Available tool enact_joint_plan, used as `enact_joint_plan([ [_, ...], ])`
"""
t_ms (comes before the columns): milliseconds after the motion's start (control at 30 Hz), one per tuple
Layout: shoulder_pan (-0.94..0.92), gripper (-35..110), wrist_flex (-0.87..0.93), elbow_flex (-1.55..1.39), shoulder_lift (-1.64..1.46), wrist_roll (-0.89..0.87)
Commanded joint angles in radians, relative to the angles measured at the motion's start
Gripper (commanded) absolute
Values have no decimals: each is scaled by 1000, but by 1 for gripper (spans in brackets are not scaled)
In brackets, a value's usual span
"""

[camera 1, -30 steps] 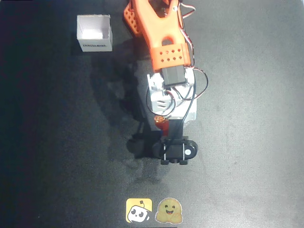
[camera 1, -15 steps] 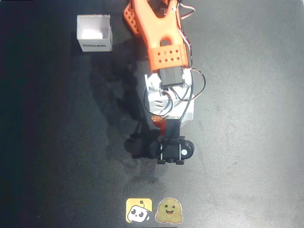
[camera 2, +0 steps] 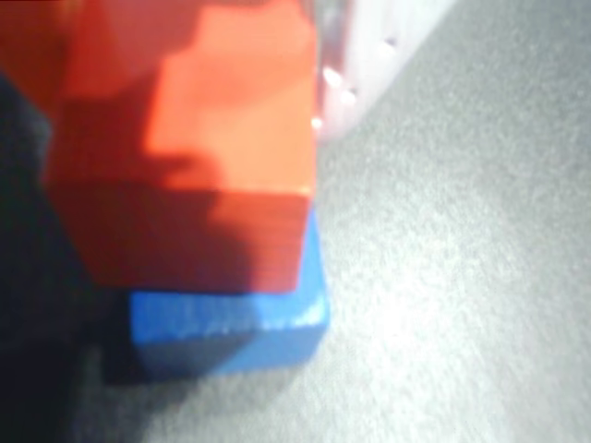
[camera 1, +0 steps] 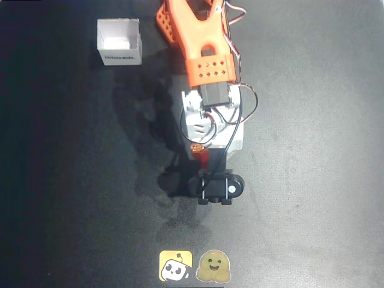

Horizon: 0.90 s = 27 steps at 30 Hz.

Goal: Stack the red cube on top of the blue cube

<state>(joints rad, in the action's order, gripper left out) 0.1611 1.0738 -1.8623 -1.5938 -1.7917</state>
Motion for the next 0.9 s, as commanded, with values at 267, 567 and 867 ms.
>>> enact_joint_plan([
  [267,20,24,-12,2,-80,17],
  [567,25,14,0,15,-276,18],
  [867,-109,0,-107,-638,-1060,163],
])
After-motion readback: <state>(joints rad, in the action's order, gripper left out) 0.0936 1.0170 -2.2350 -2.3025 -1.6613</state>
